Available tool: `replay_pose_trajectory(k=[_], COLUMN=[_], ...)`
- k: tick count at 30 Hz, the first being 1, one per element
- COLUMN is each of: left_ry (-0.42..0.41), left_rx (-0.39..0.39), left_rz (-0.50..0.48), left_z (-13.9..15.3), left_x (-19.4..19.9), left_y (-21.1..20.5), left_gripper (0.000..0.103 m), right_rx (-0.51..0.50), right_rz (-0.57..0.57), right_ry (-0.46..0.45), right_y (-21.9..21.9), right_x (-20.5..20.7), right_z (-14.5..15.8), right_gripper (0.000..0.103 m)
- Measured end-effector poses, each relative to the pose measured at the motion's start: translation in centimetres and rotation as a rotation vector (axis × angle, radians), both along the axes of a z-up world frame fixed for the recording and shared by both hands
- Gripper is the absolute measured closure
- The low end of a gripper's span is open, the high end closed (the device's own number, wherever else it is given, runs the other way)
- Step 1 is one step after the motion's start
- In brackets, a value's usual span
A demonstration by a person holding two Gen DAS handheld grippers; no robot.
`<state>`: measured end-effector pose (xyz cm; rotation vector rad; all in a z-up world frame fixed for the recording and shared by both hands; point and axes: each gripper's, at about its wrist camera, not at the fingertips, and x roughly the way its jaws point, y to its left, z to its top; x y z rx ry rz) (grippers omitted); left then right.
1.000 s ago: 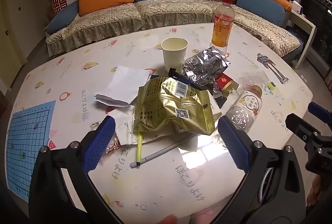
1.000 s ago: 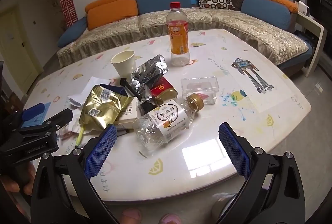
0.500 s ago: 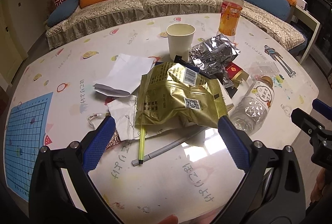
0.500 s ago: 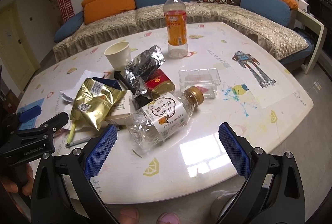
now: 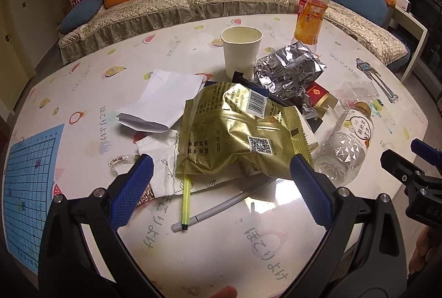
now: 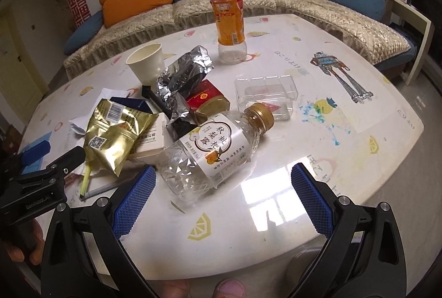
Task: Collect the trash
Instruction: 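Move the right gripper to the clear water bottle and the left gripper to the gold snack bag, then grasp the water bottle with the right gripper while the left gripper grasps the gold snack bag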
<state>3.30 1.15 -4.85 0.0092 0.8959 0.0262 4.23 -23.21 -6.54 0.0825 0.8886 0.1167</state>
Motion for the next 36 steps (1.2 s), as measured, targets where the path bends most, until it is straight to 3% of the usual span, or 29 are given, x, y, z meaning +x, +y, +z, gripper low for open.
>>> replay_pose_trajectory(k=[13, 17, 23, 27, 32, 33, 34, 36], left_ry=[0.055, 0.081, 0.088, 0.074, 0.061, 0.058, 0.054, 0.054], left_rx=[-0.003, -0.054, -0.099, -0.11, -0.111, -0.118, -0.124, -0.137], left_rz=[0.006, 0.043, 0.057, 0.048, 0.038, 0.038, 0.04, 0.035], left_z=[-2.3, -3.2, -3.7, -3.5, -2.9, -2.7, -2.6, -2.5], left_x=[3.8, 4.9, 5.9, 6.1, 6.1, 6.1, 6.0, 6.1], left_y=[-0.9, -0.3, -0.3, -0.4, -0.3, -0.2, -0.1, 0.2], left_gripper=[0.006, 0.006, 0.007, 0.02, 0.033, 0.039, 0.052, 0.06], right_rx=[0.082, 0.184, 0.232, 0.208, 0.253, 0.257, 0.262, 0.273], right_rz=[-0.108, -0.154, -0.195, -0.197, -0.178, -0.177, -0.175, -0.162], right_ry=[0.135, 0.195, 0.279, 0.288, 0.286, 0.287, 0.286, 0.288], right_y=[-0.2, -0.4, 0.3, 0.7, -0.3, -0.5, -0.6, -0.8], right_x=[4.7, 6.3, 8.2, 8.7, 8.2, 8.0, 7.9, 7.6], right_z=[-3.5, -4.4, -5.4, -6.2, -6.3, -6.2, -6.2, -6.2], right_gripper=[0.006, 0.006, 0.005, 0.015, 0.017, 0.018, 0.02, 0.022])
